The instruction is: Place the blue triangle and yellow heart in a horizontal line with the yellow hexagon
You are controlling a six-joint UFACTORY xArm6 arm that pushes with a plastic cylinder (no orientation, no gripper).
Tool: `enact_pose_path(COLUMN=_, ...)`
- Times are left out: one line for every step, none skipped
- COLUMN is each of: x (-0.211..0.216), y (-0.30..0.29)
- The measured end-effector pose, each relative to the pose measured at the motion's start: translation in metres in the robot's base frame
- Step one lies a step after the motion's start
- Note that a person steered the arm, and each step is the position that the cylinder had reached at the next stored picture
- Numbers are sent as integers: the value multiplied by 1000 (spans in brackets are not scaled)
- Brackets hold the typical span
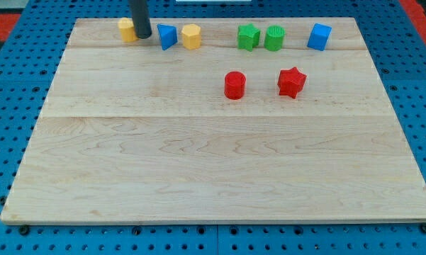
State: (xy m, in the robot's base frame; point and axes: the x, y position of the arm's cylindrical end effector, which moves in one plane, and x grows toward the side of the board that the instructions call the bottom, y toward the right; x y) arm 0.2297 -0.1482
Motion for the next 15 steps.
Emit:
enact_pose_path(x=-26, y=-15)
enact_pose_path(x=-29, y=-21)
enact_pose_path(x=-39, y=-22)
enact_pose_path(x=-38, y=-44)
enact_pose_path(x=-38, y=-50)
enact_pose_path(x=-16, y=-70)
enact_pose_path(x=38, y=-76)
enact_pose_path(x=64, y=-139)
enact_pose_path(x=52, y=-157)
enact_pose_path(x=-5, y=-145)
enact_pose_path(x=-22, y=-129)
enact_pose_path(x=13, y=-90)
enact_pose_path(x=25, y=-63)
enact_pose_path(x=28, y=-41)
enact_pose_path(x=100, y=-51)
